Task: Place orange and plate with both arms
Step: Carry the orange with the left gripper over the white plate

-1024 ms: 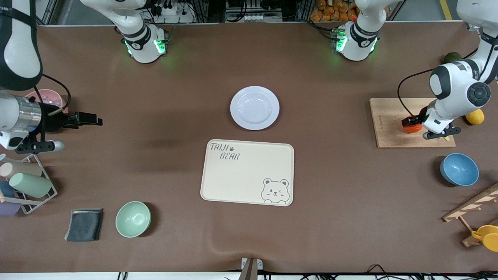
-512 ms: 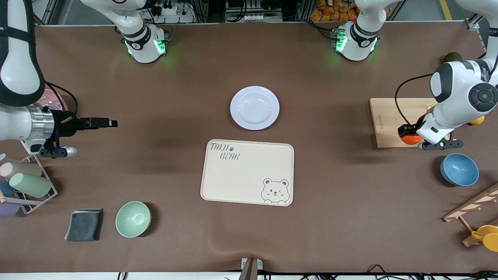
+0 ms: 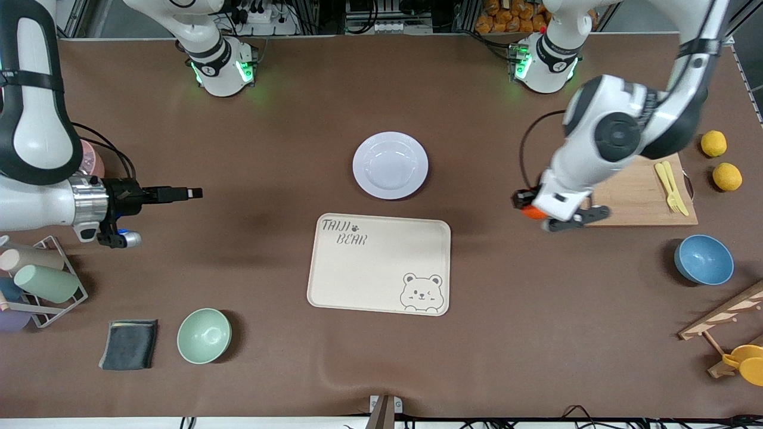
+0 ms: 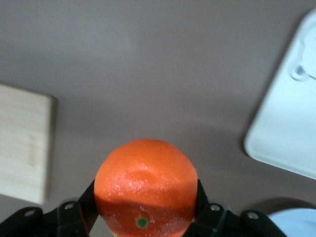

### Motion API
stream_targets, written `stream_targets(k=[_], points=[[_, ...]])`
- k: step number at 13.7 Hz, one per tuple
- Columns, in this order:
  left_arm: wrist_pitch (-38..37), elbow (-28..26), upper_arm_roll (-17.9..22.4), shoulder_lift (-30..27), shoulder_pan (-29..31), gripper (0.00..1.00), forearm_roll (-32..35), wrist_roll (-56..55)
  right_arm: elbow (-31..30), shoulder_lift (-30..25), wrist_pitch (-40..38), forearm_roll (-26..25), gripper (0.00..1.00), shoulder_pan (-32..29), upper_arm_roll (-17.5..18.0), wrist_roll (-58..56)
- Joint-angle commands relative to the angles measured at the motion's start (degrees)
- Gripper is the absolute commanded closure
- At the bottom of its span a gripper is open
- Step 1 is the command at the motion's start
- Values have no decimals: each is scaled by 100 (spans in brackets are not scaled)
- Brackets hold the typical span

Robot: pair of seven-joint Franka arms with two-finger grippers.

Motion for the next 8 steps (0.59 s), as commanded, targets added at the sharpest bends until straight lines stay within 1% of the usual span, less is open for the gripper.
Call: stream_targets(k=[1,4,5,6,8], points=[[-117,515,25,467,-716,90,-67,-974,-47,28,165,162,0,7,29,97],[-21,823,25,880,-1473,90,-67,-1959,-65,142,174,179,0,16,38,88],[58,850,25,960,-1649,90,-76,-2136,-135,195,200,206,0,34,38,88],[137,842,16,1039,-1773,90,-76,-2285,-188,195,209,371,0,8,38,70],[295,842,25,1180,-2194,90,-67,-2680,-232,204,262,504,0,16,38,18]])
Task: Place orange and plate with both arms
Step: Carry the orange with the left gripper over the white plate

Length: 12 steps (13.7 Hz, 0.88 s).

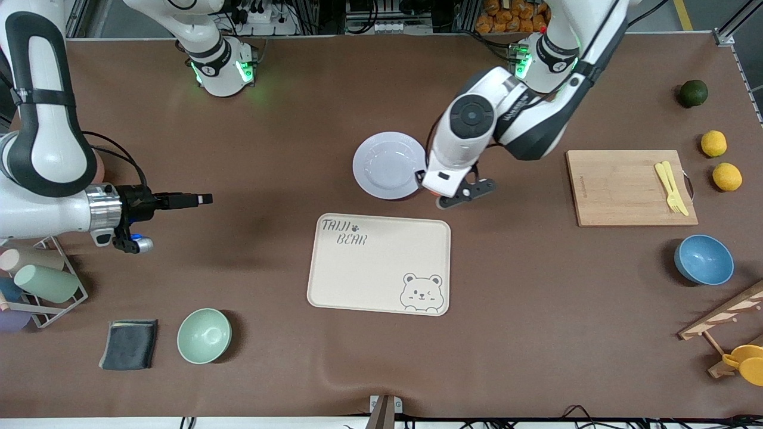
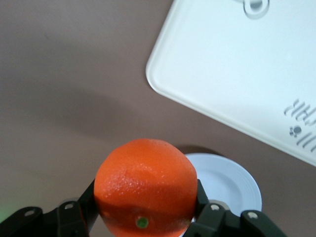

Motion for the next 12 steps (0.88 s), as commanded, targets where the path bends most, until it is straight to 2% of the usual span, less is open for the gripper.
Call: stream_targets(k=[1,4,9,12], points=[[255,138,38,281,-511,90,-64,-531,-319,-6,307,416,0,3,30,-19],[712,50,64,711,-968,90,15,-1111,-794,55,694,1006,0,108,31,-616],[1337,-90,73,1414,-1426,86,279,-1675,-927,204,863,1270,0,250,39,-844],[1626,-590,82,1459,-1418,85,796,-1895,-1059,424,863,1648,0,258,39,-1459]])
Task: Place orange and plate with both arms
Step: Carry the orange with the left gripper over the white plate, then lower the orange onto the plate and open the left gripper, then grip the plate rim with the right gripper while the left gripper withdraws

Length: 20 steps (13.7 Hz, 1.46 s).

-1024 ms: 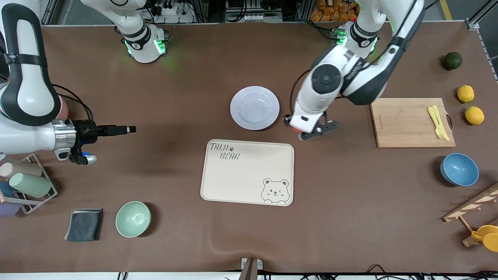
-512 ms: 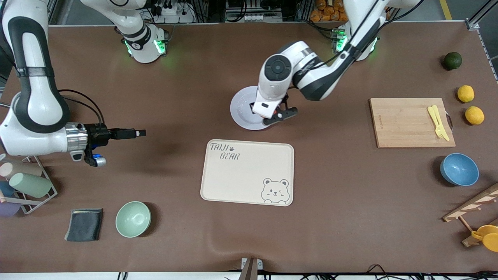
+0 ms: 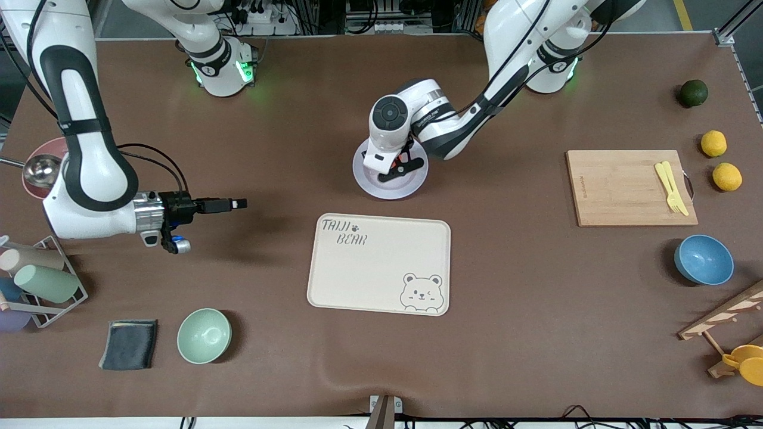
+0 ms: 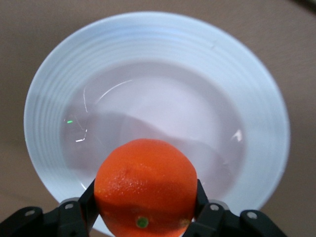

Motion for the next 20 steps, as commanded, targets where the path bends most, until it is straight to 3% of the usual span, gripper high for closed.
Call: stream_targets(k=[1,3,4,5,6,8,13,17,20], points=[[374,-411,27,-46,35,83,352,-259,-94,143,31,361,0,68,-3,-502],[498,-368,36,15,-8,76,361,-320,-165,152,49,414,0,148,-3,-537],[507,-342,36,33,17,57,370,-329,-174,152,40,423,0,148,6,-607],[533,-333,97,15,35,9,379,-321,-208,152,49,502,0,174,6,-756],[533,-333,106,-28,35,0,387,-312,-313,169,67,668,0,218,-3,-923],[490,-297,106,-238,70,0,387,-338,-419,292,224,880,0,314,6,-1213],[-353,-289,89,-1432,403,0,326,-506,-508,573,409,1170,0,543,6,-1854],[-767,-166,71,-2084,1070,0,326,125,-945,670,715,2098,1,903,6,-2626],[-1065,263,97,-2305,1756,0,387,1257,-1131,688,962,2681,3,1334,-3,-2849]])
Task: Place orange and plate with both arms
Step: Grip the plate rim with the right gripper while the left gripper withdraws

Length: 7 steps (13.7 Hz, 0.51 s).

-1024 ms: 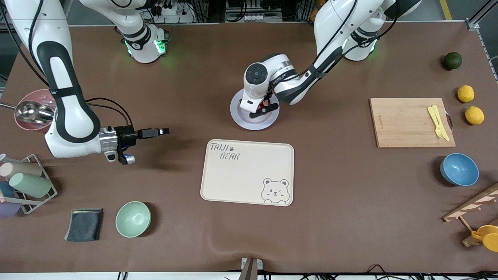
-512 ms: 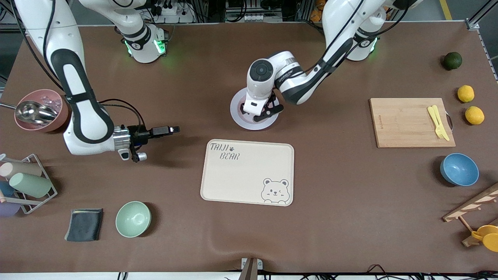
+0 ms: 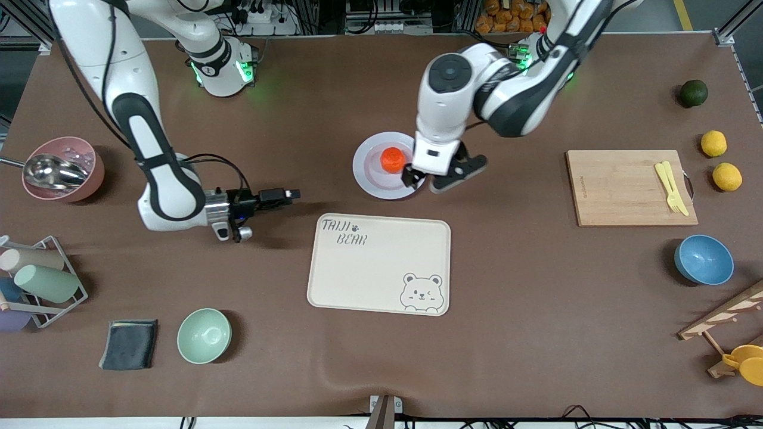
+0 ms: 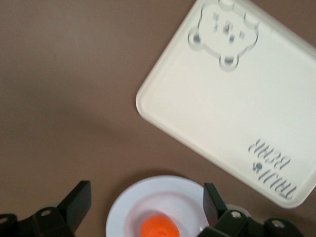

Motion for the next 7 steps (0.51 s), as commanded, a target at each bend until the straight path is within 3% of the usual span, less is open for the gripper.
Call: stream_targets(k=[1,4,7], points=[[-582,616,-26,-125,656,0,158,1257,-185,-45,280,430,5,394,-37,-182],[-1155,1488,-17,-81,1544,0,132,3017,-290,25,421,824,5,719,-45,-270],[-1217,1709,-35,-124,2283,0,62,4013,-317,174,544,1123,6,887,-45,-655]])
